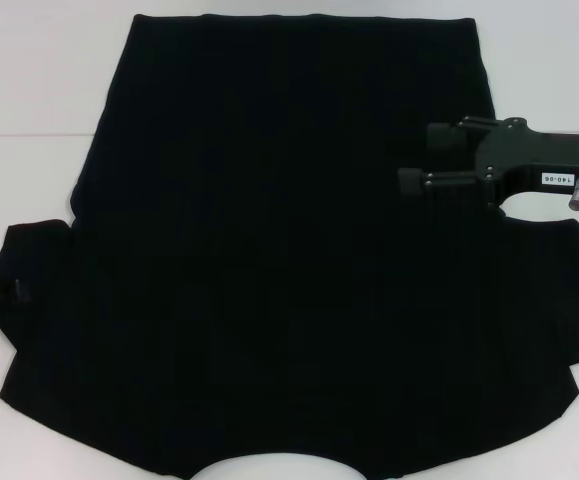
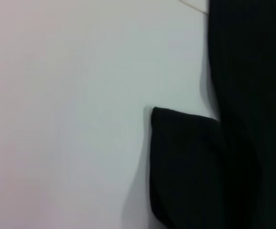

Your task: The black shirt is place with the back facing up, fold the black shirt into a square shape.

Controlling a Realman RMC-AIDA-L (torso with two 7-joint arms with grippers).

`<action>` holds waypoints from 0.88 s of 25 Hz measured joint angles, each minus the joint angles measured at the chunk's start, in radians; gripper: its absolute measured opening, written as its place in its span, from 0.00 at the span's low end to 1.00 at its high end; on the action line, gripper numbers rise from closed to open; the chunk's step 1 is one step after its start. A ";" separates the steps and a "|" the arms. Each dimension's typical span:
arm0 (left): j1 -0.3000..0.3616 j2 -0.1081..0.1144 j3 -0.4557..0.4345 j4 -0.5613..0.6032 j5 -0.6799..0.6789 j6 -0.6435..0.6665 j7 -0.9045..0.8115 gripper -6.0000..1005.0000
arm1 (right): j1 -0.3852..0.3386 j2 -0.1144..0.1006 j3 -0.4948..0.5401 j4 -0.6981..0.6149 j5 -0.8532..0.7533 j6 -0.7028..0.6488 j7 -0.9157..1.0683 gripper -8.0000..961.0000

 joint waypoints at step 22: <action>-0.017 -0.002 0.044 -0.004 0.005 -0.077 -0.007 0.14 | -0.008 0.000 0.000 0.000 0.012 0.000 -0.004 0.95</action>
